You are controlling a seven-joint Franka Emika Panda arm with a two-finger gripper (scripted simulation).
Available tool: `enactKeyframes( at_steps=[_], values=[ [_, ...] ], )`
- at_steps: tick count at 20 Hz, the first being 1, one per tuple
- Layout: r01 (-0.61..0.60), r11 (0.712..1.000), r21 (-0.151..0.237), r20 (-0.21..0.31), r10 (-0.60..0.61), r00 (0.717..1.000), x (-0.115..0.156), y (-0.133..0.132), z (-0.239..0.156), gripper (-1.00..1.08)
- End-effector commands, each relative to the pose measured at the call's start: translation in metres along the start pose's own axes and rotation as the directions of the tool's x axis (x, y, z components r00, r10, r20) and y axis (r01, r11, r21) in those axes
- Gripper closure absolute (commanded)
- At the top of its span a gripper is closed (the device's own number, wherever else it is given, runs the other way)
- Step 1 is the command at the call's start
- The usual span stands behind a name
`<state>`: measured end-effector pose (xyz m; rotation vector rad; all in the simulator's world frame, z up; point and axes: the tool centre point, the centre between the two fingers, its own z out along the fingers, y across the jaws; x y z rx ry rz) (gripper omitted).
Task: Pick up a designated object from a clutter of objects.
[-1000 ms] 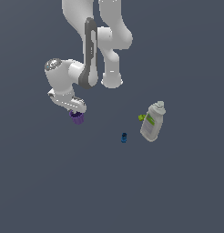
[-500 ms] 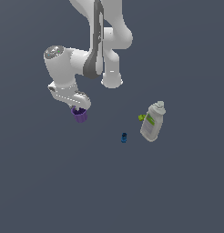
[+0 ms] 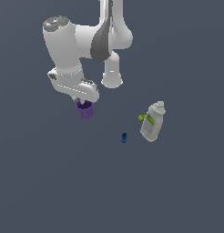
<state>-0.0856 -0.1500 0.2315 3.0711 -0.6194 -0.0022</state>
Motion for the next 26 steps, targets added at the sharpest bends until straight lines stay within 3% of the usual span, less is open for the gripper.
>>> enactKeyframes(
  at_steps=[1, 15, 26],
  values=[
    [0.000, 1.000, 0.000, -0.001, 0.000, 1.000, 0.004, -0.016, -0.024, 1.08],
    [0.002, 1.000, 0.005, 0.000, -0.002, 1.000, 0.032, -0.104, -0.145, 1.08],
    [0.002, 1.000, 0.007, 0.000, -0.002, 1.000, 0.045, -0.137, -0.191, 1.08]
  ],
)
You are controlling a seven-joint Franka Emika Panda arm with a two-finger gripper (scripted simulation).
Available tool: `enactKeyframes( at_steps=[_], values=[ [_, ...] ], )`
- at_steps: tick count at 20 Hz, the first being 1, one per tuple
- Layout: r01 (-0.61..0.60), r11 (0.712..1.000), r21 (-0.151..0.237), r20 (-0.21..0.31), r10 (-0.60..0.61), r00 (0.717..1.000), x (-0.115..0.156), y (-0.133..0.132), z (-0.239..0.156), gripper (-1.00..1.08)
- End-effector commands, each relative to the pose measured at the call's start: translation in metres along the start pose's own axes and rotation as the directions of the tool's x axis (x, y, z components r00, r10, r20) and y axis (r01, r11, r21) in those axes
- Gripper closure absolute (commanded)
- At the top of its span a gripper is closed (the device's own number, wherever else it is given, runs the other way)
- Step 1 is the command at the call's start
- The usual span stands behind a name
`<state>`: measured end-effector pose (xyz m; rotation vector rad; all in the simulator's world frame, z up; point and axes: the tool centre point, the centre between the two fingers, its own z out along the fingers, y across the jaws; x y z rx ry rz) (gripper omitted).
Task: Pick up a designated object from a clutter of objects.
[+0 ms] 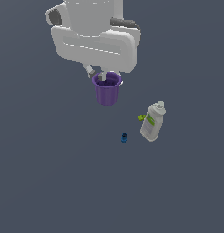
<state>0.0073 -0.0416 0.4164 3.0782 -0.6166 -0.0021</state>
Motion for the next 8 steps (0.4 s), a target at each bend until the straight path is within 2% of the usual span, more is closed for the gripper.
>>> enactKeyframes(
  at_steps=[1, 8],
  values=[
    [-0.001, 1.000, 0.000, -0.001, 0.001, 1.000, 0.0023, -0.0046, -0.0072, 1.08],
    [-0.001, 1.000, 0.000, -0.001, 0.001, 1.000, 0.0048, -0.0090, -0.0132, 1.08]
  ],
)
